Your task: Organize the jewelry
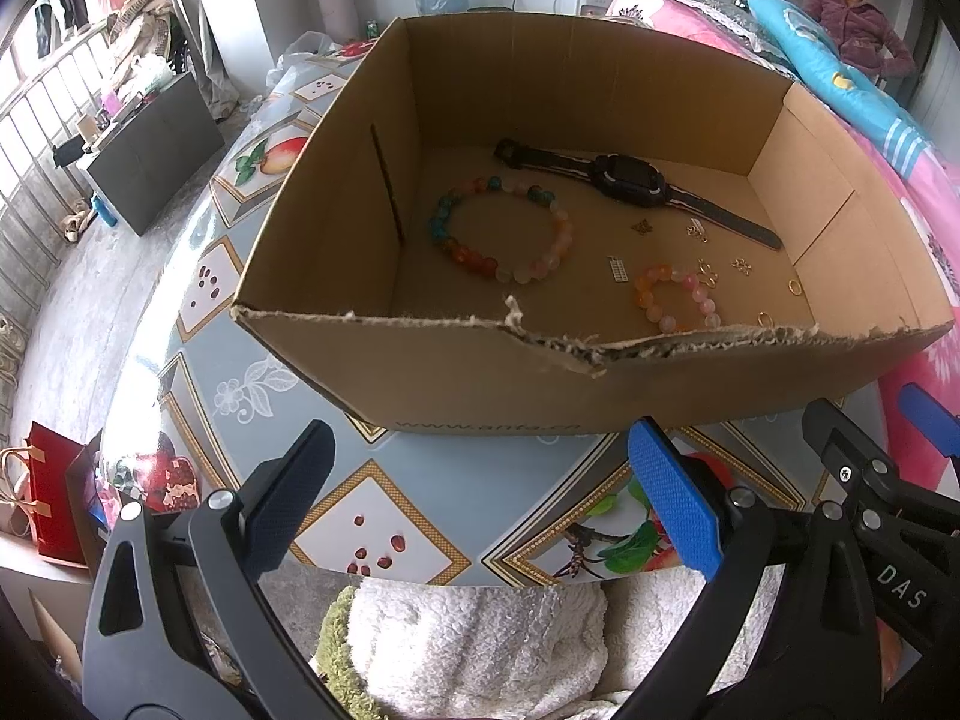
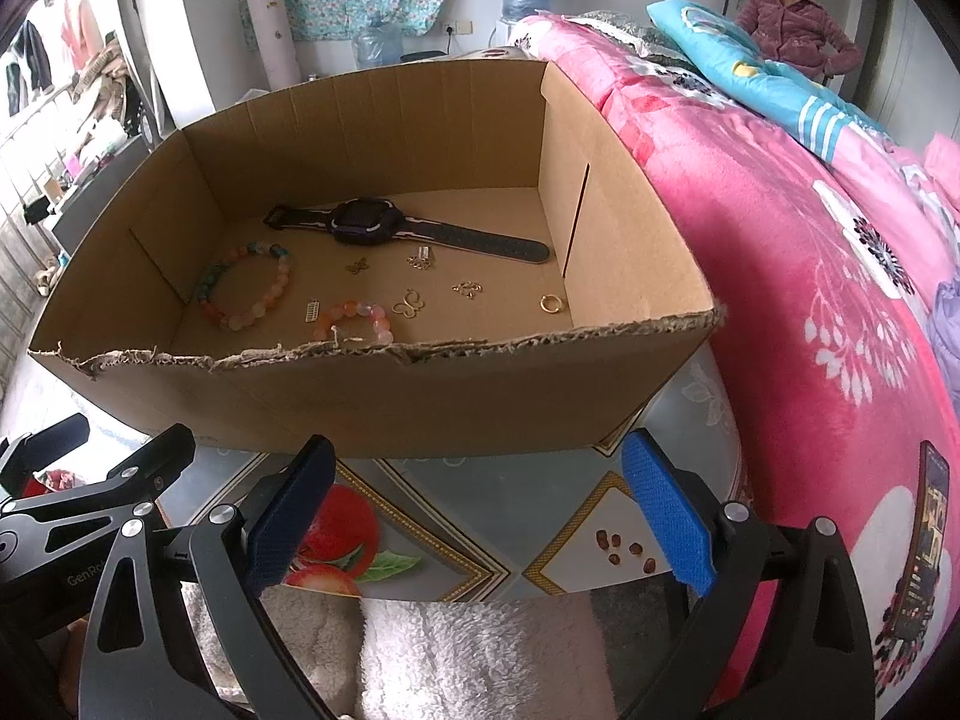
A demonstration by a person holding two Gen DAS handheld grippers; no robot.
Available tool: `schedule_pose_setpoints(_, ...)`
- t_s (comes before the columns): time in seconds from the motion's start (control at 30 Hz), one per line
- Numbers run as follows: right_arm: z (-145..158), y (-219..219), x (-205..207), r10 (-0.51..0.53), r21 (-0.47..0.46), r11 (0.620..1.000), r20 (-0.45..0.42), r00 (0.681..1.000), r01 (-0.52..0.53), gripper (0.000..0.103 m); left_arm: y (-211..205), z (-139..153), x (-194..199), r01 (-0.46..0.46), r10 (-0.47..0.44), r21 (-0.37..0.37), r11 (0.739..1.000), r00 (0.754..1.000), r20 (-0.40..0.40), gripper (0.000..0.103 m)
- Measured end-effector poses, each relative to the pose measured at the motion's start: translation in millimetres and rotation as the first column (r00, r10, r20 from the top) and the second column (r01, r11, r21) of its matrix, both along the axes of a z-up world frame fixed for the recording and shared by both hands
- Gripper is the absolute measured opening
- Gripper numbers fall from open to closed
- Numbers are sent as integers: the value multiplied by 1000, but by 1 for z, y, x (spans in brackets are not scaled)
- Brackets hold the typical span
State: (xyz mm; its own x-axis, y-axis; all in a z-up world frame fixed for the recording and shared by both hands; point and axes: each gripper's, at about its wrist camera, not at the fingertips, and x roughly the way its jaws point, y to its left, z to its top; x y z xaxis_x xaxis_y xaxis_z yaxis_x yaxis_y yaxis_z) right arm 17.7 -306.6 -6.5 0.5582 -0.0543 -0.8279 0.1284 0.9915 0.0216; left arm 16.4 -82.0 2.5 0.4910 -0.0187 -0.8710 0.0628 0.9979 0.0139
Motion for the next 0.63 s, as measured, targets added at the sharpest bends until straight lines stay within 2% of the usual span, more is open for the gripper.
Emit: schedule_pose_setpoints(0.63,-3,1,1,-7,9,1000,-6,1000,7,94,-4,-2,0,-4,4,4,1000,1000,-6,95)
